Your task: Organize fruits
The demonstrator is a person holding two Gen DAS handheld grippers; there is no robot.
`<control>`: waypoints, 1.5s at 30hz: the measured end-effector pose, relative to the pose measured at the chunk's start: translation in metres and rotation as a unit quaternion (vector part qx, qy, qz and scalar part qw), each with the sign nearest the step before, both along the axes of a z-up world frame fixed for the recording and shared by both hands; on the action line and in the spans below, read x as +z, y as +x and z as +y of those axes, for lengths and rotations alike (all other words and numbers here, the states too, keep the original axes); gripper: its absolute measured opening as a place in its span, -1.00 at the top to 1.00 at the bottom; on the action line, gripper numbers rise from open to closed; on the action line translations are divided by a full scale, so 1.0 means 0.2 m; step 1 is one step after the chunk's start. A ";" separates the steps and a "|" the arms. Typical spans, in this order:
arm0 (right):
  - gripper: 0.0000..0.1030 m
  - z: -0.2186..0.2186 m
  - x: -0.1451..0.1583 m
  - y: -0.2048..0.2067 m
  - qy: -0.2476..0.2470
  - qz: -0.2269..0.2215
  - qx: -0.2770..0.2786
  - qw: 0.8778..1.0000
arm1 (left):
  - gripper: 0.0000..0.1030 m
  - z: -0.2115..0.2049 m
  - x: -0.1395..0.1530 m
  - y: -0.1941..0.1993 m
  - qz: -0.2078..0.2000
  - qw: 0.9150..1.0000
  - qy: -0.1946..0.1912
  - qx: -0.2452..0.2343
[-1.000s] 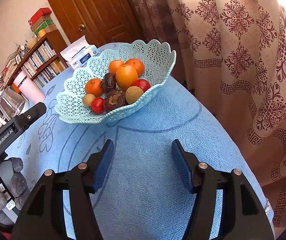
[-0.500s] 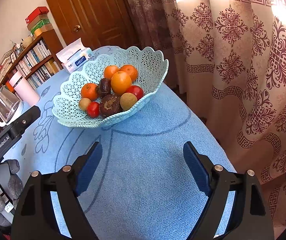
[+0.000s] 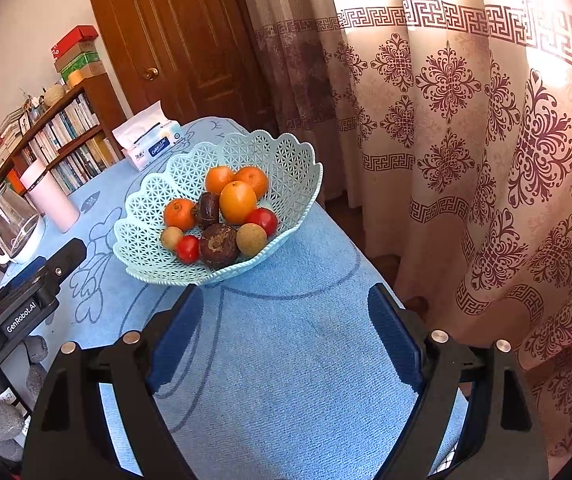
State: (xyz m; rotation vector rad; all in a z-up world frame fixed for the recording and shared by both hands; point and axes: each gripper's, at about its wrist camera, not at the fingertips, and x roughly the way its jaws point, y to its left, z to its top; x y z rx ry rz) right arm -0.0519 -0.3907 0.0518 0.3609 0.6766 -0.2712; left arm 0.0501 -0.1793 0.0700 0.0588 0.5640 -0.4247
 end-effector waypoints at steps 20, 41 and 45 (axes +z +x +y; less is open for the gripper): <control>-0.79 0.05 0.13 0.00 -0.065 -0.022 0.000 0.998 | -0.88 -0.02 0.03 -0.05 -0.024 1.000 0.013 0.008; -0.80 0.09 0.13 0.04 -0.099 -0.016 0.007 0.995 | -0.90 -0.04 0.03 -0.07 -0.038 0.999 0.030 0.006; -0.80 0.09 0.13 0.05 -0.102 -0.015 0.009 0.995 | -0.90 -0.05 0.03 -0.07 -0.040 0.999 0.034 0.005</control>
